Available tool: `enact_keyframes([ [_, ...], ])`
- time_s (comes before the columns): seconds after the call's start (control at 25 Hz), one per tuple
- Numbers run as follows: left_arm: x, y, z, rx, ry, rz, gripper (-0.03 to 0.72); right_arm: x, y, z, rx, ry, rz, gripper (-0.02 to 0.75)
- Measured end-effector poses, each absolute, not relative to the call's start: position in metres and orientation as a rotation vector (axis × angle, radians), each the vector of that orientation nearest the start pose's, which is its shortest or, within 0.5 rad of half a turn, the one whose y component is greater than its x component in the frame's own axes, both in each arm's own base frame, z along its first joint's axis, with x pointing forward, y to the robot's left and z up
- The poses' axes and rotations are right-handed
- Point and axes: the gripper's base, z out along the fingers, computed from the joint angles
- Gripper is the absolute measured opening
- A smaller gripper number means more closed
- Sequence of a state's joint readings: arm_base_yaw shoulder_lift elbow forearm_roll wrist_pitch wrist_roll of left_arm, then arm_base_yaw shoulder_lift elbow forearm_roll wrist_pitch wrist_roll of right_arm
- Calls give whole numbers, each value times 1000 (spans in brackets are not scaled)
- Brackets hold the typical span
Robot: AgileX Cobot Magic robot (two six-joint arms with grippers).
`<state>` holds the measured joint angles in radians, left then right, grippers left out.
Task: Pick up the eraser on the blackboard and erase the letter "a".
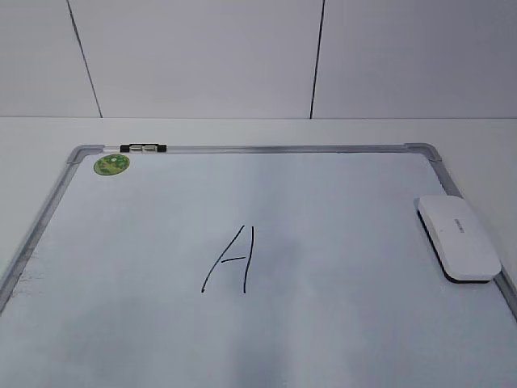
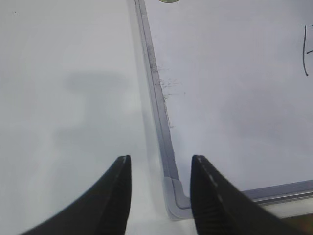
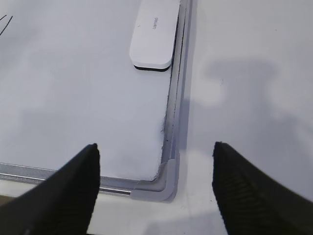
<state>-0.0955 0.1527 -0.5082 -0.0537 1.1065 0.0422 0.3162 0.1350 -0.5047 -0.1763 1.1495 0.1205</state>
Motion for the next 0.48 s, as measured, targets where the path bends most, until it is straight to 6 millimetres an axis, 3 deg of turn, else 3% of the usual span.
enact_keyframes([
  [0.48,9,-5,276,159,2190,-100,308,13,-11,273,-214,2226,15,540],
])
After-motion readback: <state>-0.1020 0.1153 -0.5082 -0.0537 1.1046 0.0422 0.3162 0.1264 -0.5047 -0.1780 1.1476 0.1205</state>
